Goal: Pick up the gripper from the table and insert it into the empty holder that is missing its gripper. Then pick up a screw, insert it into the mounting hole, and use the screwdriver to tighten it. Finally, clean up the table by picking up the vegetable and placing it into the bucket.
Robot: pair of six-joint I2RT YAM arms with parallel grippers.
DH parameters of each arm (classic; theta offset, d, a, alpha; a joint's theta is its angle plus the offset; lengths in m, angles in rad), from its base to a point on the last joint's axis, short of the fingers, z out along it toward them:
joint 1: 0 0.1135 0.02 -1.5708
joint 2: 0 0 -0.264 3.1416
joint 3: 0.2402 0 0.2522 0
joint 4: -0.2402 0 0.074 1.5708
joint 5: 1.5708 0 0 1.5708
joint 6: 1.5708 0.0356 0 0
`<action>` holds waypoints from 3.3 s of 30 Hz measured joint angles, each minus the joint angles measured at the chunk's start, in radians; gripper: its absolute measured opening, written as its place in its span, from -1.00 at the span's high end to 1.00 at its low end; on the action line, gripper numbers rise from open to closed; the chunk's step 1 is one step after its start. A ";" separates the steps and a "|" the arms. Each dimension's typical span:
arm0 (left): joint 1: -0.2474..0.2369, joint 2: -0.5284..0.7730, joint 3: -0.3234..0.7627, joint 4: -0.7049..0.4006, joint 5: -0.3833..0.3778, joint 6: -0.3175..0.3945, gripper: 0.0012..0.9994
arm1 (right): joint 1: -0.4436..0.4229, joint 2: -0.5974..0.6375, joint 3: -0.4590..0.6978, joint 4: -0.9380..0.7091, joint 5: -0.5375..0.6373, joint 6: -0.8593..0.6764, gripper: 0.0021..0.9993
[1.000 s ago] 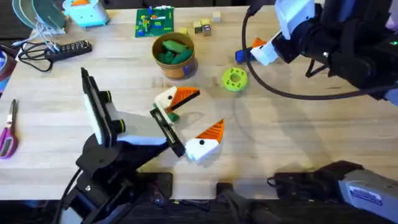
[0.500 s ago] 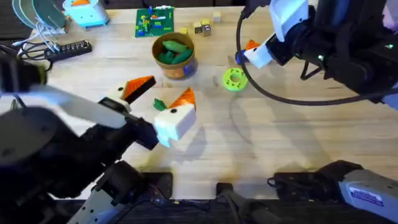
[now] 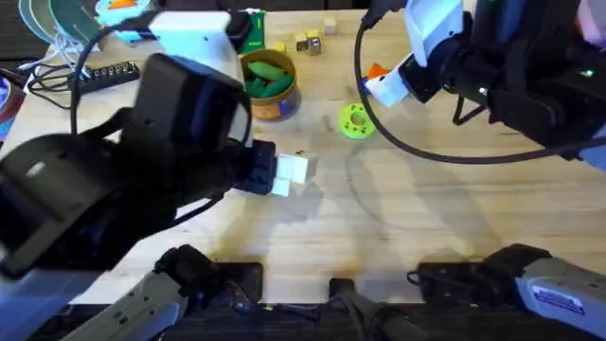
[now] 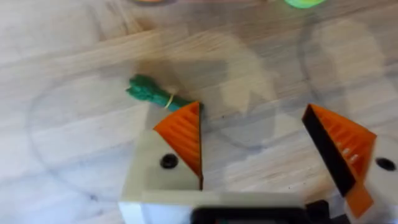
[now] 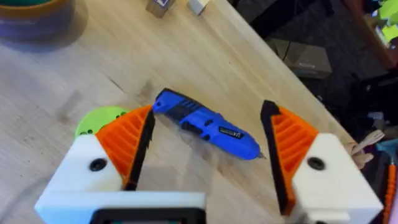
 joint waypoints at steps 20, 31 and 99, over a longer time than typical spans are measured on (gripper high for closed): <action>0.186 0.527 0.000 0.028 -0.141 -0.618 -0.99 | 0.000 0.000 0.000 -0.097 0.000 0.019 -0.98; 0.187 0.615 0.000 0.085 -0.118 -0.687 0.09 | 0.000 0.000 0.000 -0.097 0.000 0.022 -0.98; 0.188 0.547 0.451 0.056 -0.399 -0.475 -0.99 | 0.000 -0.042 0.033 -0.528 -0.001 0.411 -0.98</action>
